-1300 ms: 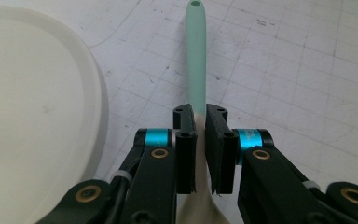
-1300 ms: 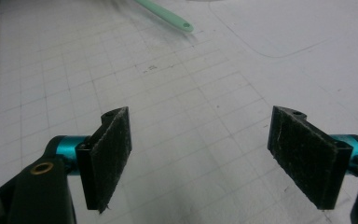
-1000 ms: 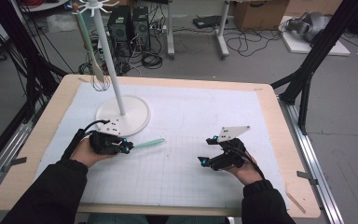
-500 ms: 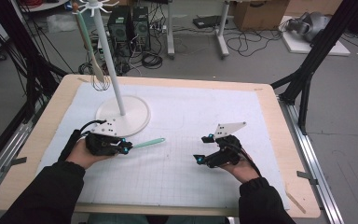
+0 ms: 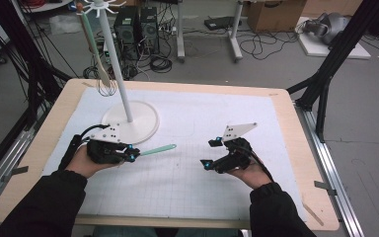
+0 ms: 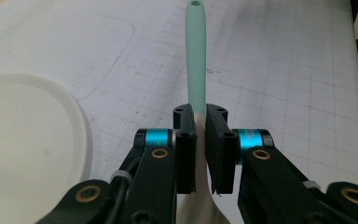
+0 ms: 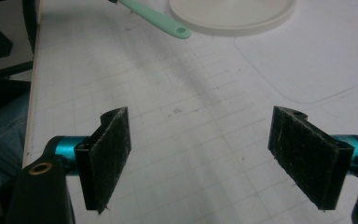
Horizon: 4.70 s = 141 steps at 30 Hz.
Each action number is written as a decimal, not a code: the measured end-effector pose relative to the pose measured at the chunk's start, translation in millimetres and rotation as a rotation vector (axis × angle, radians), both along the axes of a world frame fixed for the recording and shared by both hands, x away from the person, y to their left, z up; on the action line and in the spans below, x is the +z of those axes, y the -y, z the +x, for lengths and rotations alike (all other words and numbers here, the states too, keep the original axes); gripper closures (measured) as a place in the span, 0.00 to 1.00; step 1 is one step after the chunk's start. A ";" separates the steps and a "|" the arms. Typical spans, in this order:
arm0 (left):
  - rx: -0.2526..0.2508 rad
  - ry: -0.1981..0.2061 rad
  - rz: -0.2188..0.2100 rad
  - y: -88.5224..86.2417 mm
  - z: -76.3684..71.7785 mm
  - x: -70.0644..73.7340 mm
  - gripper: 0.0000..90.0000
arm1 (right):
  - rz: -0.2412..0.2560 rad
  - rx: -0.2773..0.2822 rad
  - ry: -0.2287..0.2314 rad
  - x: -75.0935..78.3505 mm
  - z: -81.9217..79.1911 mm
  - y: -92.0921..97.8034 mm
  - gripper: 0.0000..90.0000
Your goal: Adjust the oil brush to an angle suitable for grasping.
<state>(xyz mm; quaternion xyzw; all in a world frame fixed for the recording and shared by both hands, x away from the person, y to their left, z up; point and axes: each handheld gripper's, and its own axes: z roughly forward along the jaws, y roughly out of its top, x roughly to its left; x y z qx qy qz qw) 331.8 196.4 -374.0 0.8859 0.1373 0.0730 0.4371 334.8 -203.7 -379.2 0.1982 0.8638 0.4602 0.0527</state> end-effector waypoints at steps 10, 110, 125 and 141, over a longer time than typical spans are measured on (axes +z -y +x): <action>-0.041 0.017 -0.015 3.5 -4.4 14.7 0.92 | 0.018 0.039 0.012 15.6 4.7 -10.9 0.24; -0.168 -0.031 0.028 48.5 -3.5 16.8 0.91 | 0.016 0.359 -0.050 33.8 21.2 -75.1 0.78; -0.164 -0.048 0.049 54.0 -1.4 12.9 0.91 | -0.023 0.398 -0.012 43.3 18.9 -75.5 0.93; -0.181 -0.055 0.058 61.2 -2.4 15.1 0.87 | -0.048 0.427 0.024 49.7 14.3 -79.2 0.93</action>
